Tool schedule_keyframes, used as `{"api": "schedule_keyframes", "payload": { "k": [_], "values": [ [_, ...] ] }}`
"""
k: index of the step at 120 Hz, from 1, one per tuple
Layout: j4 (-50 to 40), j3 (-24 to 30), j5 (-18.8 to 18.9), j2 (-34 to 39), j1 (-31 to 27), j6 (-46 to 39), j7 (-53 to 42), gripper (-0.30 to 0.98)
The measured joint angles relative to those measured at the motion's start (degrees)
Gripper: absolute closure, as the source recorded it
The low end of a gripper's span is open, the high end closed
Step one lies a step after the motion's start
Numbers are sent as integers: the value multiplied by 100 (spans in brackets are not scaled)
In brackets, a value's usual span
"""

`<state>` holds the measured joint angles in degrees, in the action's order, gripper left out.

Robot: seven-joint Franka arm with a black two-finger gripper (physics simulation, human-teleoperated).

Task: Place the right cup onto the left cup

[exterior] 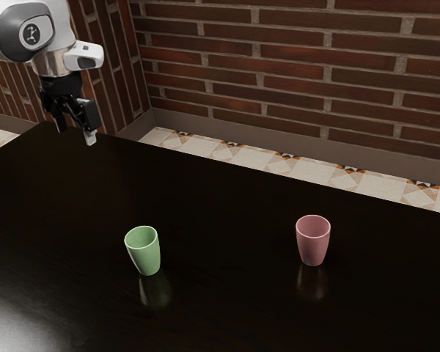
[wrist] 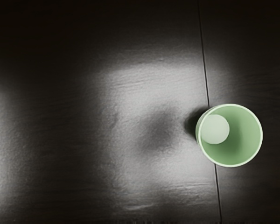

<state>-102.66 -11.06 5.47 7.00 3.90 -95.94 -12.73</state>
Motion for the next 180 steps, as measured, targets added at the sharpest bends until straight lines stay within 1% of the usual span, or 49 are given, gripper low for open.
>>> {"api": "schedule_keyframes", "payload": {
  "k": [16, 32, 48, 59, 69, 76, 86, 105, 113, 133, 154, 167, 180],
  "values": [
    [-1, 7, -13, -23, -1, -1, -10, 0],
    [107, 8, -10, -119, 239, -41, -15, 0],
    [202, 31, -27, -300, 243, -99, -30, 0],
    [476, 202, -48, -685, 146, -123, -28, 0],
    [765, 270, -264, -1112, 202, -142, -21, 0],
    [829, 304, -415, -1329, 408, -204, -10, 0],
    [929, 434, -529, -1655, 740, -345, 31, 0],
    [1581, 466, -566, -2572, 1205, -684, 99, 0],
    [1722, 471, -573, -2852, 1402, -902, 139, 0],
    [1986, 477, -627, -3384, 1768, -1393, 346, 0],
    [2074, 482, -658, -3631, 2040, -1723, 633, 0],
    [2329, 480, -832, -3877, 2112, -1865, 882, 0],
    [2575, 482, -923, -4111, 2139, -1966, 1169, 0]
  ]
}}
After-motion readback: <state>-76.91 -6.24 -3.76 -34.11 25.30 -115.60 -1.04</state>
